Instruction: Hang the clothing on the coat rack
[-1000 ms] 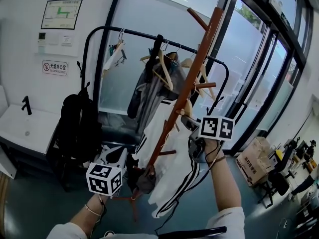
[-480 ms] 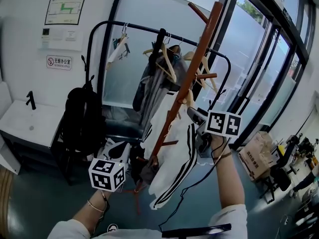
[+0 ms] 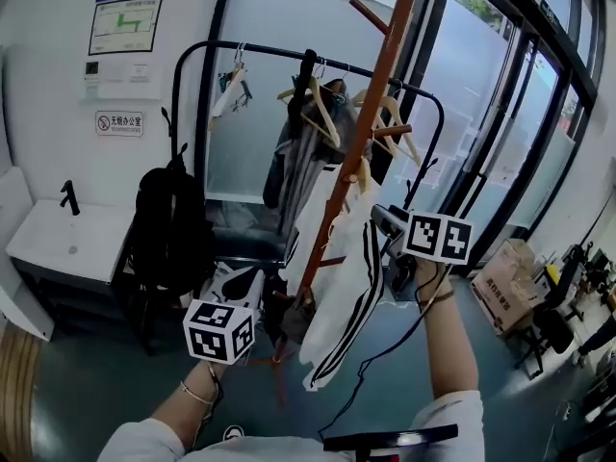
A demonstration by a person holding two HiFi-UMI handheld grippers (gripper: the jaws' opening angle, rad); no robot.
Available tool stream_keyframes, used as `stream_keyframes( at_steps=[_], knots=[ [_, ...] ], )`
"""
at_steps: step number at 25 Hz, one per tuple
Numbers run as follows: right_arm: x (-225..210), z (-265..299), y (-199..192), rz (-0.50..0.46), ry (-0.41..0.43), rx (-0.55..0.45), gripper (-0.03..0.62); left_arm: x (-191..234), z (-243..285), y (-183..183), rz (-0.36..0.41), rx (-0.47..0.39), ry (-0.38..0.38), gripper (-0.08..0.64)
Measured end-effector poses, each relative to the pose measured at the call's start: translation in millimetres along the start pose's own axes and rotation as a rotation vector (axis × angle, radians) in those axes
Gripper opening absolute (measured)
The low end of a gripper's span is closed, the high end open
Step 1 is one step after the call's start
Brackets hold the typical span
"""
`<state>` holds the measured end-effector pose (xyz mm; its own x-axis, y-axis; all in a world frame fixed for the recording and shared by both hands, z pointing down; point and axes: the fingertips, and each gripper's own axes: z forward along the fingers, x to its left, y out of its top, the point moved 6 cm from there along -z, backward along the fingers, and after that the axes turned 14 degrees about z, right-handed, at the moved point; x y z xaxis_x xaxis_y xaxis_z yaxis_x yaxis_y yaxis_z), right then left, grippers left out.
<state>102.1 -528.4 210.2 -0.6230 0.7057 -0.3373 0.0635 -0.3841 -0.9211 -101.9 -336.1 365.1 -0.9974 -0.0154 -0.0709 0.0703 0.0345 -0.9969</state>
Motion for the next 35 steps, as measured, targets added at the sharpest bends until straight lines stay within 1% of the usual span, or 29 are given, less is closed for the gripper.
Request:
stream_keyframes(
  at_steps=[3, 8, 14, 17, 19, 22, 25, 28, 32, 35],
  knots=[
    [-9, -8, -7, 0.037, -0.007, -0.027, 0.187, -9, -2, 0, 0.007, 0.009, -0.018, 0.009],
    [-25, -25, -30, 0.117, -0.014, -0.057, 0.187, -21, -8, -5, 0.014, 0.031, -0.039, 0.009],
    [-40, -41, -64, 0.235, 0.007, -0.094, 0.186, -33, -13, -19, -0.018, 0.059, -0.058, 0.009],
    [-43, -52, -79, 0.272, 0.005, -0.118, 0.186, -41, -14, -26, -0.029, 0.072, -0.070, 0.009],
    [-43, -60, -87, 0.281, -0.008, -0.144, 0.170, -46, -16, -31, -0.035, 0.076, -0.078, 0.009],
    [-43, -72, -99, 0.278, -0.042, -0.185, 0.125, -51, -19, -38, -0.048, 0.085, -0.081, 0.009],
    [-42, -83, -115, 0.250, -0.091, -0.205, 0.102, -55, -23, -46, -0.058, 0.092, -0.079, 0.009],
    [-43, -90, -133, 0.226, -0.144, -0.213, 0.085, -58, -28, -50, -0.053, 0.078, -0.072, 0.009],
    [-44, -97, -166, 0.241, -0.199, -0.212, 0.057, -63, -38, -57, -0.052, 0.055, -0.055, 0.009],
    [-39, -103, -187, 0.269, -0.206, -0.227, 0.034, -65, -44, -57, -0.047, 0.053, -0.051, 0.009]
  ],
)
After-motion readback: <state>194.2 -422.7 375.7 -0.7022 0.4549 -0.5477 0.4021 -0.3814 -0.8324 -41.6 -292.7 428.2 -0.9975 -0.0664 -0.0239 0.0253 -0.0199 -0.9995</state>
